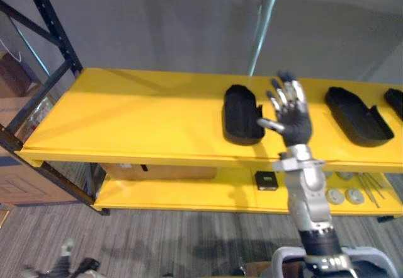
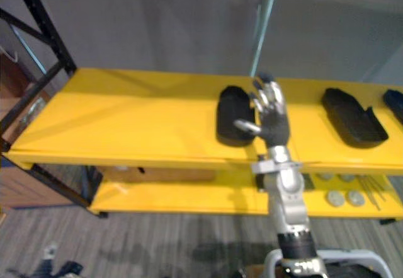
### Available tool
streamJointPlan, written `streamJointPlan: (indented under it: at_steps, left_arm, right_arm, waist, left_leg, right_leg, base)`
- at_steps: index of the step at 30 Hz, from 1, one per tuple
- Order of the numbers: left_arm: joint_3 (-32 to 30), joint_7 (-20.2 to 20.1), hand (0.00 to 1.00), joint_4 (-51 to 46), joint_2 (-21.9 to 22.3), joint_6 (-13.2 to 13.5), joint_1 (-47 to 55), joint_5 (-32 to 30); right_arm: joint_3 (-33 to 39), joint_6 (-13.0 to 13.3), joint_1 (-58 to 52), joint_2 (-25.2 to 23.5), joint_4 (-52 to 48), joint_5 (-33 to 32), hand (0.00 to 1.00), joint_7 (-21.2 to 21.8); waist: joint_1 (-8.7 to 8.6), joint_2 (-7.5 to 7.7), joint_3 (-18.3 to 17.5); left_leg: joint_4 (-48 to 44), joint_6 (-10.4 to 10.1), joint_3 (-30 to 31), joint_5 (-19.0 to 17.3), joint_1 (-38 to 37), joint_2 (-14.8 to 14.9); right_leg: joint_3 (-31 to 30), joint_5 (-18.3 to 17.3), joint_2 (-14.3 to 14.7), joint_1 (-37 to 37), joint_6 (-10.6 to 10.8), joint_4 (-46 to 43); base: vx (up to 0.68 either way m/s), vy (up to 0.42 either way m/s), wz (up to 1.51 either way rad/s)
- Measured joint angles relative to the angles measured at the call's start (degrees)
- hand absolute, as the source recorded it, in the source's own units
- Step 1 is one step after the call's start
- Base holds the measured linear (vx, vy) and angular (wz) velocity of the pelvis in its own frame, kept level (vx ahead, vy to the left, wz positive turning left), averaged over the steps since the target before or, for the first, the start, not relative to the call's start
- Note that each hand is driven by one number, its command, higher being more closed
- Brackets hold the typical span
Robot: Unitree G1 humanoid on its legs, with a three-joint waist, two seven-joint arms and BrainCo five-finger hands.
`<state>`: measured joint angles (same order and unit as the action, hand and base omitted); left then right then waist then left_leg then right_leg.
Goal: Walk over and take plastic housings, then place them on the shelf
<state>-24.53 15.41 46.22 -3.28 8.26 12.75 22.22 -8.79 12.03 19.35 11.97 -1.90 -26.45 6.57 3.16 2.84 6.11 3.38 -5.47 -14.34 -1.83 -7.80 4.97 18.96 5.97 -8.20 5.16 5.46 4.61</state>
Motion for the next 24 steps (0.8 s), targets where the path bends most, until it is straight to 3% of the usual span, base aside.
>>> streamJointPlan:
  at_steps: [3,6,12,18,19,24]
  left_arm:
    - [4.67,-9.18,0.00,6.76,0.26,-5.19,0.82,0.46]
    - [6.25,-12.85,0.00,8.50,0.19,-5.95,2.00,1.67]
    - [8.44,-14.20,0.00,9.16,-0.40,-5.96,2.43,1.44]
    - [9.66,-13.85,0.00,9.07,-0.83,-5.73,2.17,1.41]
    - [9.66,-13.81,0.00,9.11,-1.00,-5.69,2.12,1.41]
    - [9.83,-13.77,0.00,10.21,-1.08,-5.66,2.48,1.47]
  right_arm:
    - [-4.21,-2.33,2.11,-2.06,7.20,0.16,0.00,-1.85]
    - [-7.80,-3.56,2.29,-5.20,13.66,2.92,0.00,-3.34]
    - [-11.44,-4.99,3.79,-7.59,18.95,10.93,0.00,-6.48]
    - [-9.84,-6.27,2.70,-4.88,16.25,19.65,0.00,-8.06]
    - [-7.30,-6.24,0.04,-3.03,10.96,20.58,1.00,-8.06]
    - [1.33,-6.01,-7.23,2.92,-8.38,20.26,1.00,-7.95]
  waist:
    - [0.98,0.15,-0.10]
    - [1.54,-0.29,0.17]
    - [2.42,-1.47,0.54]
    - [2.18,-1.53,0.69]
    - [2.00,-1.48,0.68]
    - [-0.83,-1.25,0.65]
  left_leg:
    - [-0.08,-0.01,-0.02,0.01,-0.21,0.00]
    - [-0.28,0.00,0.27,0.01,-0.25,-0.15]
    - [0.07,0.11,1.42,0.36,-0.11,-0.41]
    - [0.47,0.11,1.38,0.40,-0.07,-0.66]
    - [0.64,0.11,1.31,0.39,-0.03,-0.65]
    - [0.46,0.09,-0.45,0.37,0.77,-0.42]
  right_leg:
    - [0.00,0.00,0.05,0.18,0.00,0.00]
    - [0.27,-0.01,-0.18,0.52,0.01,0.00]
    - [1.42,-0.18,-0.47,0.92,0.24,0.01]
    - [1.45,-0.31,-0.67,0.74,0.45,0.01]
    - [1.37,-0.37,-0.66,0.62,0.53,0.00]
    - [-0.25,-0.32,-0.39,-1.09,0.46,-0.02]
  base:
    - [0.00,0.000,0.00]
    - [-0.01,0.008,0.03]
    - [-0.01,0.009,0.09]
    - [0.00,0.000,0.00]
    - [0.00,0.000,0.00]
    - [0.03,0.006,-0.11]
